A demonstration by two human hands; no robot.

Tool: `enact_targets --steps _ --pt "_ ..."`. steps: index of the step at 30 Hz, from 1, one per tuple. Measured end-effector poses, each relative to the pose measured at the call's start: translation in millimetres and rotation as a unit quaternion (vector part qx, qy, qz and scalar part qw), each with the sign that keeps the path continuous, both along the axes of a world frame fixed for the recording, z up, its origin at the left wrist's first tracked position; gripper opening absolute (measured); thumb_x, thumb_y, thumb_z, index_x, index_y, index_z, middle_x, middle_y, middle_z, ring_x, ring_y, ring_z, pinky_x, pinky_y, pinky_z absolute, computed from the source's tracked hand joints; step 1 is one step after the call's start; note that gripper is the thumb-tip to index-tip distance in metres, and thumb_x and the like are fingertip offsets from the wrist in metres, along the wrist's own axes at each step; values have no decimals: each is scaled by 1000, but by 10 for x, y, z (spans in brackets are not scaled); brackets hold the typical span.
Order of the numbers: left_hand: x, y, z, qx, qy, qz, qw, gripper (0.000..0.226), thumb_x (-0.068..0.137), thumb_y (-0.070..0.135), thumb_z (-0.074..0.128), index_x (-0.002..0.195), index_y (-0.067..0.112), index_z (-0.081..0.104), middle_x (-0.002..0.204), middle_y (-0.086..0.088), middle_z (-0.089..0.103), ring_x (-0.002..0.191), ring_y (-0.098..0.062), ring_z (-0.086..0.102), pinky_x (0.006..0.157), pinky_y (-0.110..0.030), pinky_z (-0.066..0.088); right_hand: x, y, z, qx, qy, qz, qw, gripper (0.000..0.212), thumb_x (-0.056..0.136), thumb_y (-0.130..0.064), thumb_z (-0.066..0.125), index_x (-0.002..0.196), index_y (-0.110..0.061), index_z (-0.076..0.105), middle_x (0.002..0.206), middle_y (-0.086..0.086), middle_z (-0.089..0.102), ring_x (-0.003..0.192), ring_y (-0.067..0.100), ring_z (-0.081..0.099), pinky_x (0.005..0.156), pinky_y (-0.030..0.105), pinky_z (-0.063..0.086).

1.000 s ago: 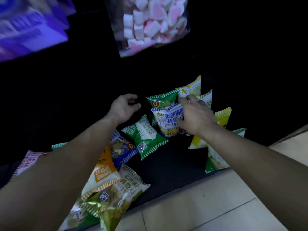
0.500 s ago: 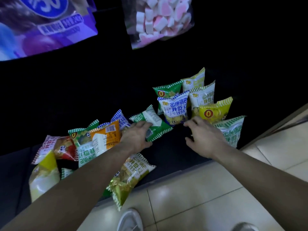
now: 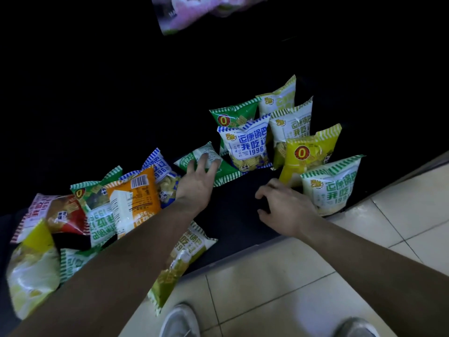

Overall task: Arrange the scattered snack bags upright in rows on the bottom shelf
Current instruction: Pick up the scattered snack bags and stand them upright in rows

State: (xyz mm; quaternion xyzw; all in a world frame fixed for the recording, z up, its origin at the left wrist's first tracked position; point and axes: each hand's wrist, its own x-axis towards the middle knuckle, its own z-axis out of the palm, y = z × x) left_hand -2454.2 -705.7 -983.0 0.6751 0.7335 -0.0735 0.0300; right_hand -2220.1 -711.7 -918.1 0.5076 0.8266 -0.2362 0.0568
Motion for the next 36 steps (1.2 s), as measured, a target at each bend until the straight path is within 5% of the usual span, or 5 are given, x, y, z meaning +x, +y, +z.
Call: enact_targets --steps 4,7,18,30,36 --pt "-152 -75 203 37 -114 38 992 80 82 6 69 143 23 22 151 -12 29 133 -40 37 99 -48 45 89 -8 15 4 34 -7 999 37 89 -38 65 124 -34 54 124 -11 45 100 13 57 82 35 51" --pt "-286 -211 368 95 -223 77 967 67 82 10 73 133 23 31 131 -12 51 110 -34 56 78 -41 49 137 -8 50 2 48 -9 999 36 86 -38 67 121 -34 56 119 -11 48 92 11 57 82 36 51" --pt "-406 -357 942 137 -329 98 929 53 89 23 72 137 25 49 137 -5 54 97 -12 59 65 -6 44 170 -70 193 1 95 -25 995 32 85 -37 71 115 -32 62 108 -12 52 83 2 50 89 33 49" --pt "46 -418 1170 92 -365 116 919 43 85 38 74 119 20 54 86 -7 61 62 -15 55 54 -35 47 439 -287 323 -19 98 -23 995 32 86 -36 70 116 -26 63 106 -9 55 85 7 52 83 31 51" --pt "391 -113 990 49 -443 130 886 47 83 36 77 121 19 55 116 -1 57 91 -24 64 81 -48 58 750 -339 296 -23 32 -19 999 32 89 -40 64 119 -29 58 112 -8 50 102 13 55 86 34 50"
